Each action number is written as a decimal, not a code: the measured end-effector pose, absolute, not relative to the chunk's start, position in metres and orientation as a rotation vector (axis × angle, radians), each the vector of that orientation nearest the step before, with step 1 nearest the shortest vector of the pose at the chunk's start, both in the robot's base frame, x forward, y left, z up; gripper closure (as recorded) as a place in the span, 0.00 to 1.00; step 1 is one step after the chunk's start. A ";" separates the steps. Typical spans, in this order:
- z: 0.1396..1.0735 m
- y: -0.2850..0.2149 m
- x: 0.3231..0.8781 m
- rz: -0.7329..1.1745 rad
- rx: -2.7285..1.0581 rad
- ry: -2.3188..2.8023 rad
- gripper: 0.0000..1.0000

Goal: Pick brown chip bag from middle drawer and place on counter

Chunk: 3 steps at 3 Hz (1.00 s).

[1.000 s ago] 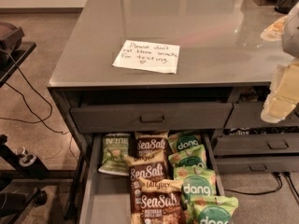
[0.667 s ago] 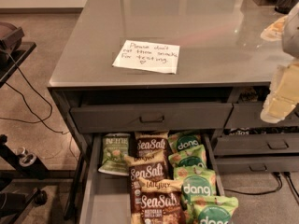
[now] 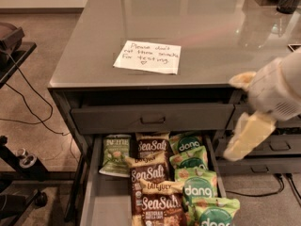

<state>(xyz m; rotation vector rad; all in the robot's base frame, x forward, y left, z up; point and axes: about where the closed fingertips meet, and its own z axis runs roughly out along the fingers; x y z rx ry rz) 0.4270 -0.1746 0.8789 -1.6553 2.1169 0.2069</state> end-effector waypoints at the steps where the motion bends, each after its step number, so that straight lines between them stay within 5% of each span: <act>1: 0.798 -0.139 0.431 0.465 -1.574 2.049 0.00; 3: 0.788 -0.133 0.439 0.484 -1.555 2.022 0.00</act>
Offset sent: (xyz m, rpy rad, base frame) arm 0.0017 0.0298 -0.0684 0.1647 0.0538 0.0200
